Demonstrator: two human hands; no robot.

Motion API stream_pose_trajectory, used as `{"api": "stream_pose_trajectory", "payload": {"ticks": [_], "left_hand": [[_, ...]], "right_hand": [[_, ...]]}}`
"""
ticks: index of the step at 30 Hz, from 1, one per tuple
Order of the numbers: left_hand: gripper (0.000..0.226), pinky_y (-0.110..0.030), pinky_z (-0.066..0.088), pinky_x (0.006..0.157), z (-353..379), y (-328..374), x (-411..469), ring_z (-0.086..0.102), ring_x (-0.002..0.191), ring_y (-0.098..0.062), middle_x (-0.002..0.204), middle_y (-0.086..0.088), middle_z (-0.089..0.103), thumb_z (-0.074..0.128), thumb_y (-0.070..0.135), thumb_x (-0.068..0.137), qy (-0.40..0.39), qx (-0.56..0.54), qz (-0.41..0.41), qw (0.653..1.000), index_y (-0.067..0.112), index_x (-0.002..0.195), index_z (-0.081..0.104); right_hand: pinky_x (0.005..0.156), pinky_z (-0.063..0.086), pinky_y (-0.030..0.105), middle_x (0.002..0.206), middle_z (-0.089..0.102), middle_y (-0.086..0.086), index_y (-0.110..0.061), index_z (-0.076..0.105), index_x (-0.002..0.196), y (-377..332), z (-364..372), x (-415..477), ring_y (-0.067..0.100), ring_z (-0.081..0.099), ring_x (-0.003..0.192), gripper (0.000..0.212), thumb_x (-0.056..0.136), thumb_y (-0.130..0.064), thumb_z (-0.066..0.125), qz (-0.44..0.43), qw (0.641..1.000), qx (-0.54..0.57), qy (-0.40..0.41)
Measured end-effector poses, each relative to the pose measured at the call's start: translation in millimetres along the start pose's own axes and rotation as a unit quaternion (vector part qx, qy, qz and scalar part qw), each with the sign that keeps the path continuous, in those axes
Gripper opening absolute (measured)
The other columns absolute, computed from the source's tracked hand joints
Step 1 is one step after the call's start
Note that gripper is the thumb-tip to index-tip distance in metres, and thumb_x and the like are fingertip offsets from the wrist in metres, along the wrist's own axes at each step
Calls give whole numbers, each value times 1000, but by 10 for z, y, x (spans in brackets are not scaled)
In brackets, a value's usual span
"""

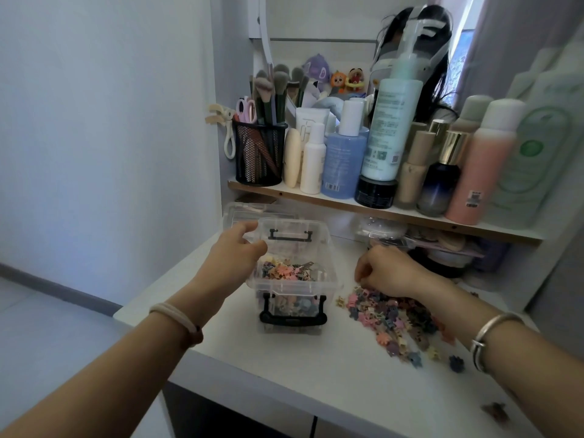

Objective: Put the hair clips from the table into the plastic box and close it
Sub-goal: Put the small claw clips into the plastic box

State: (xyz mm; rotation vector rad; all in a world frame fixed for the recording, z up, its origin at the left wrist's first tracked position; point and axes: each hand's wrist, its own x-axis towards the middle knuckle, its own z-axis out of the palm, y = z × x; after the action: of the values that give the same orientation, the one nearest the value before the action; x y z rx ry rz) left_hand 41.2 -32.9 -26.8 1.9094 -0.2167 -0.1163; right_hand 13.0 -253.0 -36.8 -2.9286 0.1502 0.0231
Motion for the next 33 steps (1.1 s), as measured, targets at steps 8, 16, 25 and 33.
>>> {"api": "stream_pose_trajectory", "payload": {"ticks": [8, 16, 25, 33], "left_hand": [[46, -43, 44, 95, -4, -19, 26, 55, 112, -38, 126, -21, 55, 45, 12, 93, -1, 11, -1, 1000, 15, 139, 39], [46, -46, 44, 96, 5, -23, 12, 57, 110, -38, 124, -22, 56, 45, 13, 93, -6, 20, 3, 1000, 15, 138, 39], [46, -46, 44, 95, 14, -18, 19, 55, 113, -39, 125, -21, 55, 46, 13, 93, -3, 14, -3, 1000, 15, 138, 40], [46, -43, 44, 93, 19, -23, 23, 55, 112, -39, 123, -20, 56, 46, 13, 93, 3, 13, 2, 1000, 15, 138, 40]], "right_hand": [[74, 43, 16, 82, 62, -13, -26, 66, 82, -332, -321, -73, -2, 55, 75, 10, 82, -16, 67, -82, 954, 248, 146], [73, 41, 14, 99, 64, -5, -16, 66, 106, -203, -322, -106, 3, 57, 83, 22, 85, -8, 62, -47, 969, 217, 104], [83, 46, 23, 111, 69, 1, -16, 69, 106, -117, -14, -146, 15, 61, 103, 30, 86, -3, 51, -90, 993, -73, -30], [77, 41, 16, 92, 65, -3, -15, 69, 101, -329, -279, -136, 5, 56, 82, 18, 85, -12, 64, -79, 959, 172, 211]]}}
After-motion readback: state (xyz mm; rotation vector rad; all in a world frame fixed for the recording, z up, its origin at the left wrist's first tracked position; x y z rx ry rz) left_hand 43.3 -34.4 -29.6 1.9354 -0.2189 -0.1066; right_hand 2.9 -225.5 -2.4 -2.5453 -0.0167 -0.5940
